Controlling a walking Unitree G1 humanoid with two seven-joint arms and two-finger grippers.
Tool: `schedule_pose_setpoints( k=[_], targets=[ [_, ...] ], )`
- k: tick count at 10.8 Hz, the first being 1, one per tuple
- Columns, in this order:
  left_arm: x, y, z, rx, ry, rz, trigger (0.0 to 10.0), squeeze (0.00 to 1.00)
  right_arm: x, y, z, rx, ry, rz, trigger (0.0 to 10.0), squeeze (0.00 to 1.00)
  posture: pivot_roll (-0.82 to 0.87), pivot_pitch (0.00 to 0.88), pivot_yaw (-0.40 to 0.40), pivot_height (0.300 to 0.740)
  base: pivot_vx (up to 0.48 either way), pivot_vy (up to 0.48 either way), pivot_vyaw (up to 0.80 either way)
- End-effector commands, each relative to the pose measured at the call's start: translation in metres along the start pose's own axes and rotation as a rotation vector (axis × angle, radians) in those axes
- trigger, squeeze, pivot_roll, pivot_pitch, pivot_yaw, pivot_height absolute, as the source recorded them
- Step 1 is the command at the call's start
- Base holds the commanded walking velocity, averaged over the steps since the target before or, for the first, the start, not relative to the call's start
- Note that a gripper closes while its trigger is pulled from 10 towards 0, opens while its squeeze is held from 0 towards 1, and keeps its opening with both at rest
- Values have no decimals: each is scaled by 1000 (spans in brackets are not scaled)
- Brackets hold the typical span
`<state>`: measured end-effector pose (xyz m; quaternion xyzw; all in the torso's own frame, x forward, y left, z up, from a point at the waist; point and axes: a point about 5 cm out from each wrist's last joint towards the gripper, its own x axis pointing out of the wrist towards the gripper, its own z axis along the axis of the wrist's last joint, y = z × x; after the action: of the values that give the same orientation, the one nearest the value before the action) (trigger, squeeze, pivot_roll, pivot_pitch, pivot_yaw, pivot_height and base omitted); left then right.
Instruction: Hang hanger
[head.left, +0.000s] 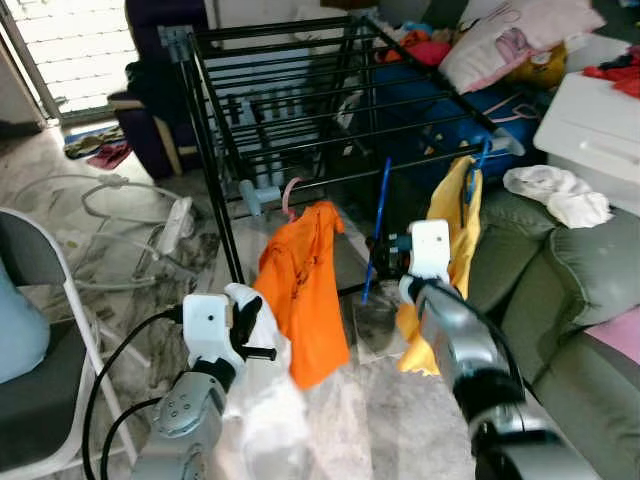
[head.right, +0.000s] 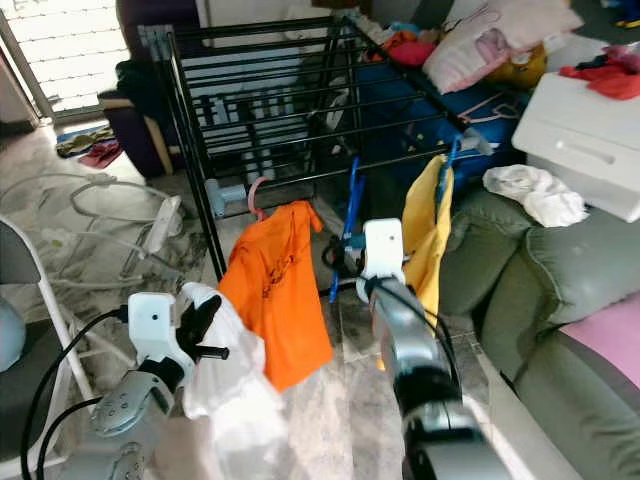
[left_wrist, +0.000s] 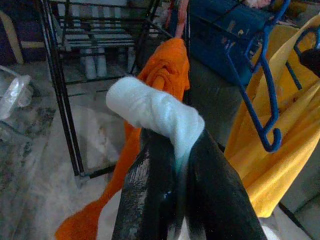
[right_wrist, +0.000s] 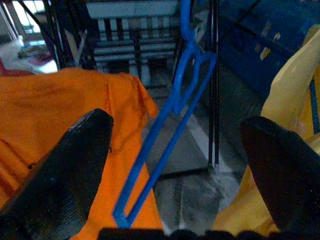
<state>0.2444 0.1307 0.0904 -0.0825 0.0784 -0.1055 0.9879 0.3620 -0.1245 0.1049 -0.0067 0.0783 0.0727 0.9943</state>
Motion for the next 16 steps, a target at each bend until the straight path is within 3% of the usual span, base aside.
schedule_pose_setpoints(
  k=[1, 5, 7, 8, 11, 13, 16],
  targets=[
    [2, -4, 4, 13, -17, -13, 10000, 0, 3, -1, -1, -1, 41, -3, 10000, 0, 15, 11, 13, 740, 0, 0, 0],
    [4, -4, 5, 21, -17, -15, 10000, 0, 13, 22, -4, 14, 127, 75, 10000, 0, 27, 4, 8, 740, 0, 0, 0],
    [4, -4, 5, 24, -19, -11, 10000, 0, 12, 23, -12, 17, 168, 82, 10000, 0, 34, 6, 5, 740, 0, 0, 0],
    [4, -3, 6, 25, -20, -11, 10000, 0, 10, 18, -17, 20, 184, 64, 10000, 0, 33, 10, 8, 740, 0, 0, 0],
    [4, -5, 5, 21, -14, -25, 10000, 0, 4, -16, -29, -7, 230, -44, 10000, 0, 25, 16, 13, 740, 0, 0, 0],
    [4, -6, 5, 19, -13, -27, 10000, 0, 1, -38, -25, -32, 216, -109, 10000, 0, 16, 22, 16, 740, 0, 0, 0],
    [4, -7, 7, 13, -32, -23, 10000, 0, 2, -47, -13, -46, 142, -139, 10000, 0, 15, 22, 16, 740, 0, 0, 0]
  ],
)
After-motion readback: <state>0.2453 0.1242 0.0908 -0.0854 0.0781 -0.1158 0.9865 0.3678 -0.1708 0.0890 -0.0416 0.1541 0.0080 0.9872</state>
